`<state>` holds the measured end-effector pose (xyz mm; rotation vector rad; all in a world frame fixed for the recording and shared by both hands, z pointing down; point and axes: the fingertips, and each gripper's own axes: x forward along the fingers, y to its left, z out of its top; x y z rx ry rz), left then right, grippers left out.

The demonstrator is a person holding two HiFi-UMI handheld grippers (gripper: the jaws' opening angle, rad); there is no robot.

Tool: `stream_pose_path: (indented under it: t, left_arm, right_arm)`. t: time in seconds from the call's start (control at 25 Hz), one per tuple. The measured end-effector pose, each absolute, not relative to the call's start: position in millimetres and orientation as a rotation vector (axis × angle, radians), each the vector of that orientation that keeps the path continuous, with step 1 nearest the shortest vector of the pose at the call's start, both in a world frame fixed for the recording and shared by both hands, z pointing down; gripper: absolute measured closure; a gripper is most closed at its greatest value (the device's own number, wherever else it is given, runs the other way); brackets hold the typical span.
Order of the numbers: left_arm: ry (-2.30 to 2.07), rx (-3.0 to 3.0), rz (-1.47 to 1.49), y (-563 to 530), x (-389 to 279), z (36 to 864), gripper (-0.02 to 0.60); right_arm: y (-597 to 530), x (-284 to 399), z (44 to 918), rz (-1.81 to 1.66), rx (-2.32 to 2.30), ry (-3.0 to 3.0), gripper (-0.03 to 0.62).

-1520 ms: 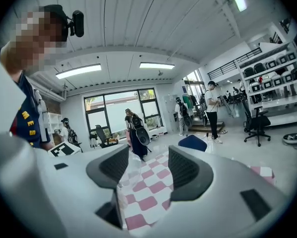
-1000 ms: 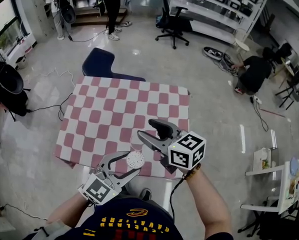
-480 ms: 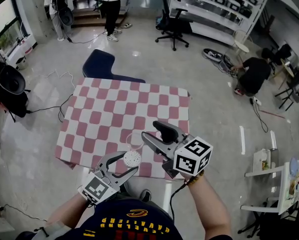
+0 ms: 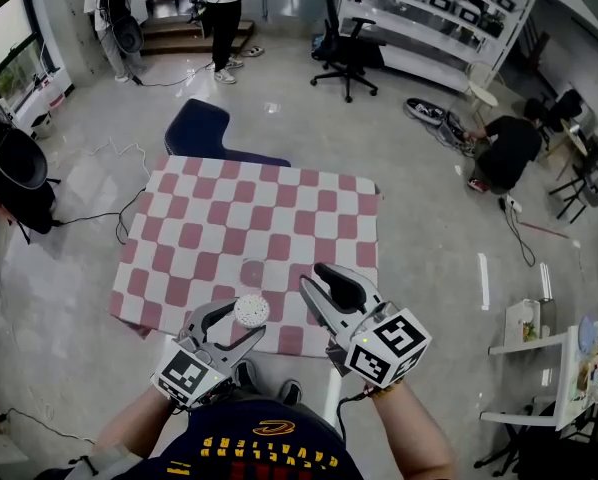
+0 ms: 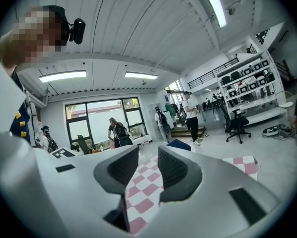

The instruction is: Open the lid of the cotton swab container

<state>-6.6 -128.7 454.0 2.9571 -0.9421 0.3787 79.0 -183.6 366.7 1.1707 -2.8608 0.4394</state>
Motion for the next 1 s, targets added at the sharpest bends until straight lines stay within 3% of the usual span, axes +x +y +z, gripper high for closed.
stream_pose_path:
  t: [0.24,0.6,1.0]
  left_arm:
    - [-1.03,2.927,0.397,-145,-29,464,0.339]
    - [-1.173,2.828,0.47,-180,-69,497,0.339]
    - [-1.156,2.815,0.426,-180,-68,504,0.339]
  right_arm:
    - [-169,83,367,0.443,1.245,-2.858,0.583]
    - [-149,72,394,0.456,1.236,-2.796,0.583]
    - [-148,71,406,0.42,1.291,-2.76,0.583]
